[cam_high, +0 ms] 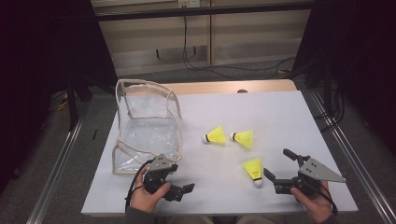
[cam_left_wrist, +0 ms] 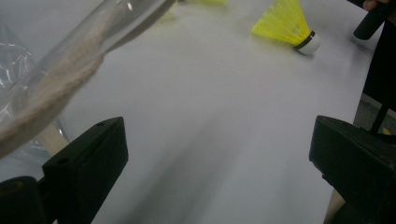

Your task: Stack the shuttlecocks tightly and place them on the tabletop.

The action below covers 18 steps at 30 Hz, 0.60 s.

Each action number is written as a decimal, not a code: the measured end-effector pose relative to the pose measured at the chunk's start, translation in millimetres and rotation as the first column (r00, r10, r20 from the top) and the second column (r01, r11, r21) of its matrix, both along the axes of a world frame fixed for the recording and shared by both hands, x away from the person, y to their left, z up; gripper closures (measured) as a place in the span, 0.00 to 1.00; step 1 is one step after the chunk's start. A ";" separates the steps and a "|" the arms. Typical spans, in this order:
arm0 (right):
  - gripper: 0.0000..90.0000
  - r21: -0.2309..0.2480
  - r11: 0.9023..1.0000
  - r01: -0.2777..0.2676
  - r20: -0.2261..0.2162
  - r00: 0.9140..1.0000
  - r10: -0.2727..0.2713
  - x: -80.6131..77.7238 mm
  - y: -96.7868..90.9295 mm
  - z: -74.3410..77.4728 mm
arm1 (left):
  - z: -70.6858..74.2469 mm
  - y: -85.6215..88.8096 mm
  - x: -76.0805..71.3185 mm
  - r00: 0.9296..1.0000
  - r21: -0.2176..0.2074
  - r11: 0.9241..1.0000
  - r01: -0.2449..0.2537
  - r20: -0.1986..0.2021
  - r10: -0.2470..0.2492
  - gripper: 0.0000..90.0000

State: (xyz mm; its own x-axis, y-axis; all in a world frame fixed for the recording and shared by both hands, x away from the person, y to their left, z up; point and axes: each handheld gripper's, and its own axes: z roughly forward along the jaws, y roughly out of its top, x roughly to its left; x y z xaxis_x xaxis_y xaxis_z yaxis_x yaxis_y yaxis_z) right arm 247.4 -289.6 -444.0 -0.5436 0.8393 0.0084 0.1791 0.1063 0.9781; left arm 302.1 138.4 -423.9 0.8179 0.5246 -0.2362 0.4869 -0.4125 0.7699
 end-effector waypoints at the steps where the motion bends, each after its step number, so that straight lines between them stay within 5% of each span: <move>1: 0.02 0.001 1.000 -0.001 0.002 1.000 0.001 0.2 0.2 0.0 | -0.6 1.1 0.1 1.000 -0.004 1.000 -0.005 0.005 0.005 0.05; 18: 0.02 -0.015 1.000 0.007 -0.003 1.000 -0.007 1.5 0.4 0.0 | -0.5 19.2 1.5 0.999 -0.012 1.000 -0.011 0.038 0.011 0.05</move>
